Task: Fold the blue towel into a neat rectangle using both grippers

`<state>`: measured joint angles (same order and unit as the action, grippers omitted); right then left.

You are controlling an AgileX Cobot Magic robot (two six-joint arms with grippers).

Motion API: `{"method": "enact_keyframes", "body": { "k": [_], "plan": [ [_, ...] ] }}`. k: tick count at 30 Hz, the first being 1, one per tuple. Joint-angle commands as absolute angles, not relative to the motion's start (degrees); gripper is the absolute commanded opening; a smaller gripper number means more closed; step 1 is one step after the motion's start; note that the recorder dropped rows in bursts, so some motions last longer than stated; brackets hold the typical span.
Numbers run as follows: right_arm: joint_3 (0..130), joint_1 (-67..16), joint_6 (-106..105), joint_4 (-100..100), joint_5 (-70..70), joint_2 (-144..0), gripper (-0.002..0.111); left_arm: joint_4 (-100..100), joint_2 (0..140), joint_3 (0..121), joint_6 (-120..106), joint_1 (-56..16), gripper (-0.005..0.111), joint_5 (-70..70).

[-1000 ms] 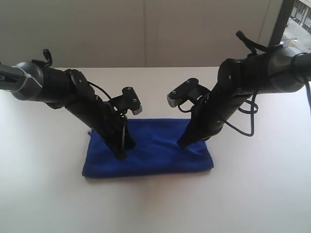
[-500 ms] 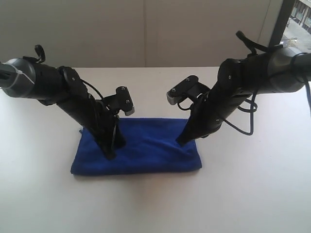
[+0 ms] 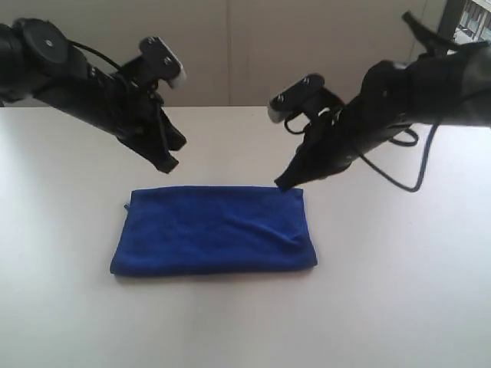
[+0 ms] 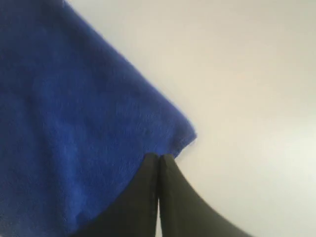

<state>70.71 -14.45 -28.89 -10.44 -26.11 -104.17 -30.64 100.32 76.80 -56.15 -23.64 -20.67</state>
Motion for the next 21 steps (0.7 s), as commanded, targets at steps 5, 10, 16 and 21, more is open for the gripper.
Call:
{"method": "enact_keyframes", "body": {
  "k": [5,10,16,21],
  "plan": [
    [66.64,-13.43,-25.55,-9.03,-23.13,-87.14,0.0,-31.64,83.1,68.08,-46.26,-16.61,0.0,-20.49],
    [59.63,-12.53,-23.93,-9.02,-19.55,-77.06,0.0,-32.53,69.42,57.4,-41.7,-15.98,0.0,-14.28],
    [52.58,-12.53,-21.26,-9.02,-17.92,-63.76,0.0,-33.21,52.64,43.34,-35.7,-15.98,0.0,-5.99],
    [45.99,-12.53,-17.66,-9.14,-16.57,-50.53,0.0,-34.63,34.5,31.35,-32.66,-15.98,0.0,-0.71]
  ]
}}
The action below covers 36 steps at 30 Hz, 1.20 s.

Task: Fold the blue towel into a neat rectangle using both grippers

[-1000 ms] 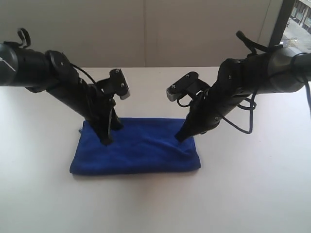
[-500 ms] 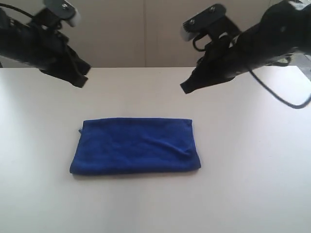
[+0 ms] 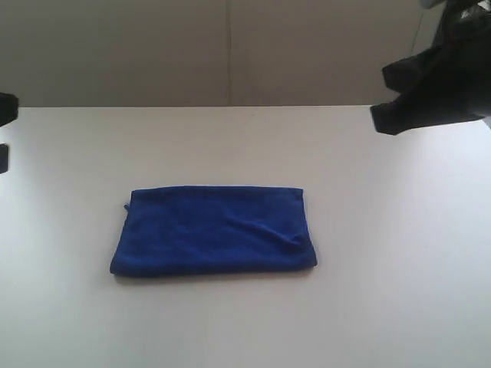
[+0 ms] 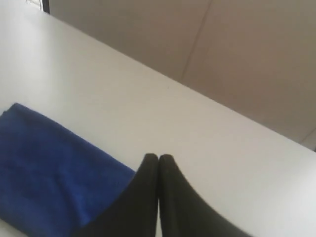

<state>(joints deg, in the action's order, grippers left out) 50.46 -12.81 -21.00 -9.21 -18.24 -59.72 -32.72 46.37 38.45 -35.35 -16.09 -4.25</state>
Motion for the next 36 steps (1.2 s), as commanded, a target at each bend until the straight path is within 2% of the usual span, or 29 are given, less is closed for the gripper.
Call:
{"method": "enact_keyframes", "body": {
  "k": [1,7,9,14,22,36],
  "plan": [
    [44.33,-12.53,-16.33,-9.14,-16.13,-48.24,0.0,-34.63,31.49,29.68,-32.18,-15.98,0.0,-0.57],
    [33.3,-12.53,-10.04,-9.14,-13.94,-35.46,0.0,-34.63,12.88,18.71,-29.29,-15.98,0.0,-0.55],
    [27.07,-12.53,-9.76,-9.14,-9.04,-34.69,0.0,-34.51,9.26,12.67,-29.29,-15.98,0.0,0.0],
    [14.65,-12.53,-5.3,-9.22,7.7,-42.14,0.0,-39.33,11.49,0.0,-27.78,-15.98,0.0,8.58],
    [10.65,-12.53,-4.03,-11.17,12.89,-53.27,0.0,-39.83,11.39,0.0,-29.75,-16.1,0.0,4.8],
    [10.65,-12.53,-4.03,-11.06,13.01,-53.39,0.0,-39.83,11.39,0.0,-29.75,-16.1,0.0,4.66]
  ]
}}
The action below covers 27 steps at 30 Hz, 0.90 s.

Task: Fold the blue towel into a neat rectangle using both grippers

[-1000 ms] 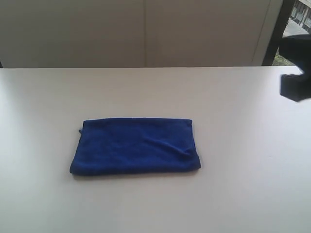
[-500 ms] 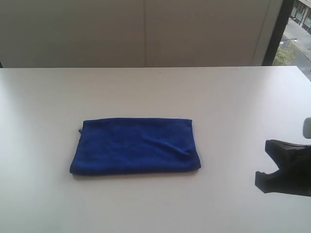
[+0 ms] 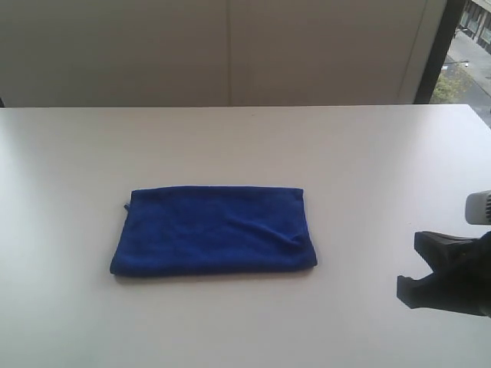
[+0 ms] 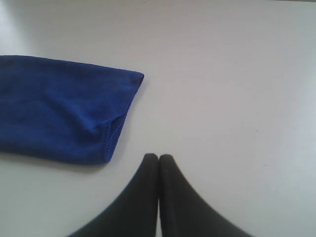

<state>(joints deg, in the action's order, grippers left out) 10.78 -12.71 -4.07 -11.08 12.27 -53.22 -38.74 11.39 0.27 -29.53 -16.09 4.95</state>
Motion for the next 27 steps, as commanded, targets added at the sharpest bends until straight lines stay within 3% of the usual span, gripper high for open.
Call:
{"method": "enact_keyframes", "body": {
  "k": [1,16,27],
  "plan": [
    [10.65,-12.53,-4.03,-11.06,13.01,-53.39,0.0,-39.83,11.39,0.0,-29.75,-16.1,0.0,4.66],
    [10.65,-12.53,-4.03,-11.06,13.01,-53.29,0.0,-31.76,5.01,0.0,-29.06,-16.1,0.0,4.07],
    [10.65,-12.53,-4.03,-11.06,13.01,-53.29,0.0,0.0,0.0,0.0,8.33,-15.22,0.0,-3.45]
  ]
}}
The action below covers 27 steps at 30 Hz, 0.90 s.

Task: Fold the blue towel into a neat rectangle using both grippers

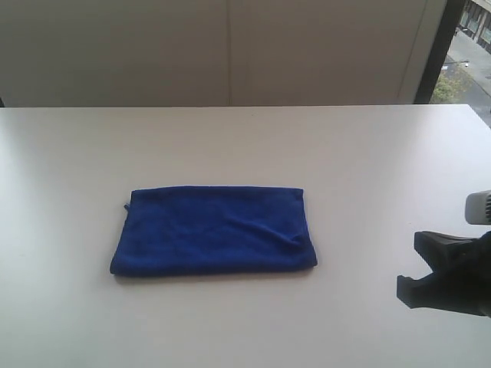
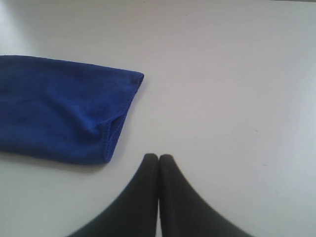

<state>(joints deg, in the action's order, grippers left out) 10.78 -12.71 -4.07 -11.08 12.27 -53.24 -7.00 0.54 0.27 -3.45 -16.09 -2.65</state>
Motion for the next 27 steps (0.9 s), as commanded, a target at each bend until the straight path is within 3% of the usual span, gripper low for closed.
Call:
{"method": "enact_keyframes", "body": {
  "k": [1,12,23,27],
  "plan": [
    [10.65,-12.53,-4.03,-11.06,13.01,-53.29,0.0,0.0,0.0,0.0,9.08,-14.28,0.0,-3.45],
    [10.65,-12.53,-4.03,-10.96,13.01,-53.28,0.0,-0.56,0.0,0.0,11.51,-0.61,0.0,-13.32],
    [10.65,-12.53,-4.03,-10.96,13.01,-53.28,0.0,-0.56,0.0,0.0,5.61,-0.86,0.0,-11.8],
    [10.65,-12.53,-4.03,-10.96,13.01,-53.28,0.0,-0.32,0.0,0.0,5.61,-4.47,0.0,-11.79]
  ]
}}
